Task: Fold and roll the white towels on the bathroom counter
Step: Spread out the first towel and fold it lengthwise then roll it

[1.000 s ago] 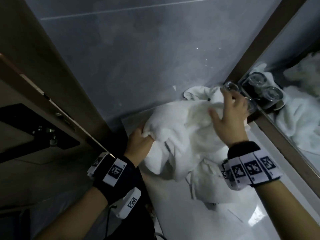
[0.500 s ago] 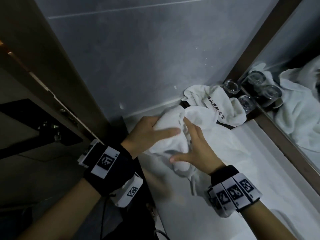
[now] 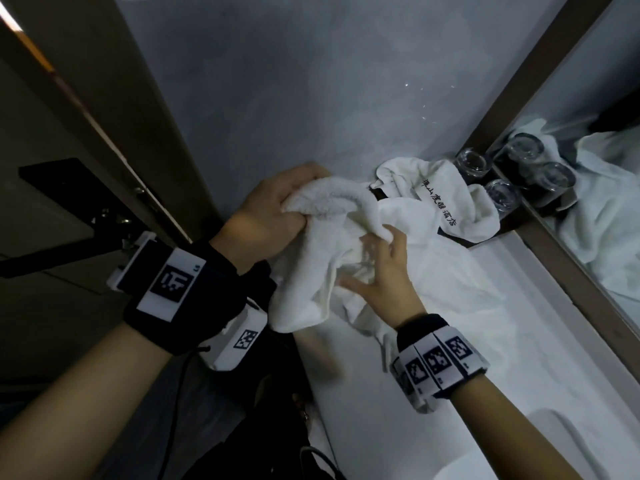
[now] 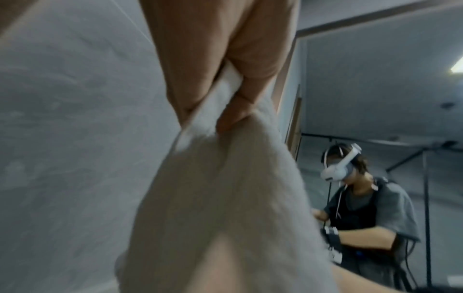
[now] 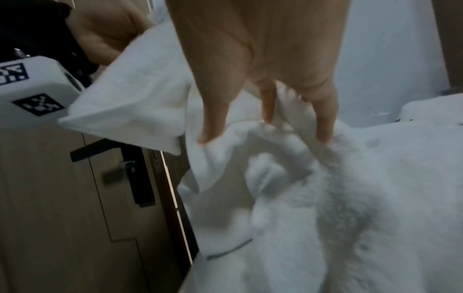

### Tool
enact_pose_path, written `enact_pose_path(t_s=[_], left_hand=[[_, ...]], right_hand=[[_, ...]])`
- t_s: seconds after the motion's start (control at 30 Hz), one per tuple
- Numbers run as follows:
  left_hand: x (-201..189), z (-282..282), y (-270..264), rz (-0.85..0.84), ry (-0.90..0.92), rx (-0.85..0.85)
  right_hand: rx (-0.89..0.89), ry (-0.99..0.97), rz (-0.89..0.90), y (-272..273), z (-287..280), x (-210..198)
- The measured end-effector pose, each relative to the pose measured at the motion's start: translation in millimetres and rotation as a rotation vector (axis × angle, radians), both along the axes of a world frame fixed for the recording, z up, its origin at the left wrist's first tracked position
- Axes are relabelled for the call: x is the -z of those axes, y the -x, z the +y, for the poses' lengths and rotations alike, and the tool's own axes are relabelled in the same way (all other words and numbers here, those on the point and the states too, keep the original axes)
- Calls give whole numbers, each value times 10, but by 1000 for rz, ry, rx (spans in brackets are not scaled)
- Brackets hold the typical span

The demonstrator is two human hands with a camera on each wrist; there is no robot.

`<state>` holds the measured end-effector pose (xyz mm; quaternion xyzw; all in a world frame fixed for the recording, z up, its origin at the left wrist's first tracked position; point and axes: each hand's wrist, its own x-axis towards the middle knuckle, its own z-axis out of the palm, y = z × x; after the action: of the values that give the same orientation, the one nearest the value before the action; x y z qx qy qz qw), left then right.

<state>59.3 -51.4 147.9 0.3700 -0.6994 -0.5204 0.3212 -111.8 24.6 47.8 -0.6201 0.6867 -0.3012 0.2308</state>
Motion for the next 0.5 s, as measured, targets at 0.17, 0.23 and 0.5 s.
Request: enact_pose_path(t_s=[0.17, 0.23, 0.5], left_hand=[[-138, -37, -80, 36, 55, -36], [-111, -73, -134, 45, 38, -89], [27, 87, -52, 103, -13, -159]], right_hand=[[268, 73, -151, -34, -215, -167], [322, 66, -159, 47, -263, -217], [-4, 57, -422, -131, 11, -438]])
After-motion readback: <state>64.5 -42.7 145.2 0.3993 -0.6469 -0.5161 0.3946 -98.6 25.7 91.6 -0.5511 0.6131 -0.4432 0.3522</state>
